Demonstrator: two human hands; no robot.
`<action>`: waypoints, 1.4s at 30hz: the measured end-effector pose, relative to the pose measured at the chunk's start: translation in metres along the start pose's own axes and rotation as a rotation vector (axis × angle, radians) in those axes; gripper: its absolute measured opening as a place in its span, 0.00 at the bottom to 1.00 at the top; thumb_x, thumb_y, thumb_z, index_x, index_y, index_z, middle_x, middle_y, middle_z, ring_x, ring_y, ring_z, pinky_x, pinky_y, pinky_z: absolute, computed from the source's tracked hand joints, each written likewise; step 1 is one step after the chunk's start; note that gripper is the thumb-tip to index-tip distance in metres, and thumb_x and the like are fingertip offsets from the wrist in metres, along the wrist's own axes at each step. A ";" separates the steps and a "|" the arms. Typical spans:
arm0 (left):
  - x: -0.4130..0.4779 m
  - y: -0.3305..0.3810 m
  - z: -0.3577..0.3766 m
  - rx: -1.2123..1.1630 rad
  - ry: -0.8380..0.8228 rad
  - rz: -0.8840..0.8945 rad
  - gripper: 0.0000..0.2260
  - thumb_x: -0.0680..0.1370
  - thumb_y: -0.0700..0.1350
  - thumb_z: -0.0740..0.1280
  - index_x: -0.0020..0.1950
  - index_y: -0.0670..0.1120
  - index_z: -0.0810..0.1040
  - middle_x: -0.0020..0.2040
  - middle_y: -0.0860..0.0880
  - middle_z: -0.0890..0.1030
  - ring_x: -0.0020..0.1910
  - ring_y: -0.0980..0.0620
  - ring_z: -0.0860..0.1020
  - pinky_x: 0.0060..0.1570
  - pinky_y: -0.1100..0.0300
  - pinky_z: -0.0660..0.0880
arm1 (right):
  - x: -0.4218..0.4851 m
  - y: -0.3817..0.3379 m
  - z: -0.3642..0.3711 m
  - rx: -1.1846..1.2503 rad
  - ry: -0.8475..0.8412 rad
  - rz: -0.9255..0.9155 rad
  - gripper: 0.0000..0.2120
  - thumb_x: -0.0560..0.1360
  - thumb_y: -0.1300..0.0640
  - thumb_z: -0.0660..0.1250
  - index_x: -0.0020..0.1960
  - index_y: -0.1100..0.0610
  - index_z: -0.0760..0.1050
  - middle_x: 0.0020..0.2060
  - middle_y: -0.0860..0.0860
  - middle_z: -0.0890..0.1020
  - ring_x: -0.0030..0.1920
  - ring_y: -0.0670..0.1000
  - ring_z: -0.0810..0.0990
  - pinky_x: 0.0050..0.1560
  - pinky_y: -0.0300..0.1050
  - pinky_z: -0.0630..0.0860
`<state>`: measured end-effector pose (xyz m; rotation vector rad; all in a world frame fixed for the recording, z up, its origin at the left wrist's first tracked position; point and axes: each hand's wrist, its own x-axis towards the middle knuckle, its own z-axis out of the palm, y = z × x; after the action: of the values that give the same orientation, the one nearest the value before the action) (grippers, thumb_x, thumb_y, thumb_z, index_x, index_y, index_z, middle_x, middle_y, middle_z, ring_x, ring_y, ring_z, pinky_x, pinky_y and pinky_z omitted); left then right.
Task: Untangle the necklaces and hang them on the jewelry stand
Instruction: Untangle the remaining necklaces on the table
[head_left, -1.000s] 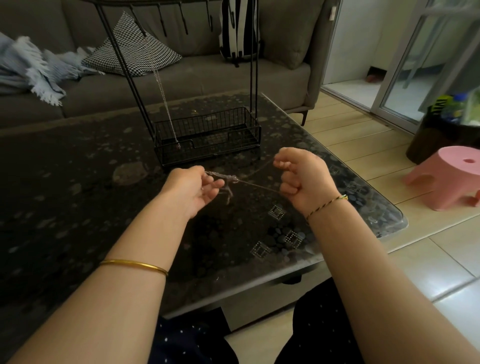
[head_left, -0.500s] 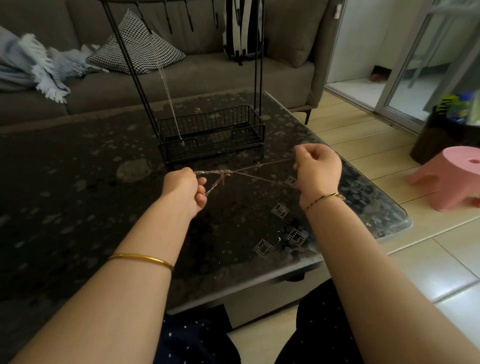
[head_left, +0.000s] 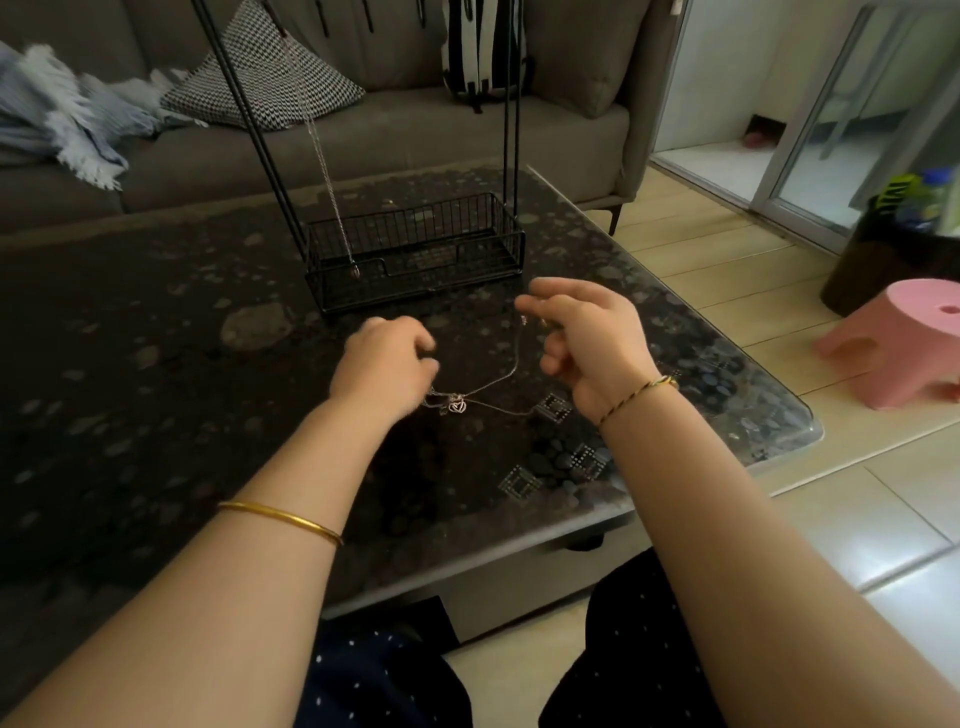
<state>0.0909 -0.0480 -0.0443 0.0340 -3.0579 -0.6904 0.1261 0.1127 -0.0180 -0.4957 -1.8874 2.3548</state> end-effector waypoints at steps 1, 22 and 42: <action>-0.001 0.002 0.002 -0.004 -0.066 0.064 0.11 0.76 0.45 0.70 0.58 0.50 0.79 0.59 0.45 0.76 0.58 0.45 0.75 0.59 0.54 0.72 | -0.001 -0.001 0.002 -0.012 -0.015 -0.021 0.11 0.75 0.67 0.63 0.56 0.60 0.77 0.46 0.55 0.83 0.22 0.44 0.66 0.24 0.38 0.68; -0.011 0.028 -0.018 -0.791 -0.233 -0.129 0.07 0.79 0.38 0.65 0.43 0.46 0.78 0.42 0.48 0.82 0.41 0.54 0.78 0.38 0.63 0.73 | 0.018 0.013 -0.026 -0.993 0.013 -0.151 0.03 0.74 0.61 0.64 0.47 0.55 0.75 0.48 0.55 0.81 0.48 0.57 0.81 0.53 0.52 0.78; -0.026 0.041 -0.037 -0.966 -0.375 -0.030 0.08 0.77 0.35 0.64 0.48 0.47 0.79 0.41 0.50 0.81 0.35 0.57 0.75 0.33 0.64 0.69 | -0.004 -0.004 -0.002 -0.208 -0.197 -0.016 0.04 0.76 0.63 0.63 0.45 0.63 0.76 0.29 0.51 0.73 0.32 0.49 0.74 0.48 0.51 0.78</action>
<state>0.1168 -0.0265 0.0068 -0.0622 -2.6371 -2.2754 0.1296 0.1142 -0.0141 -0.2697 -2.2278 2.2831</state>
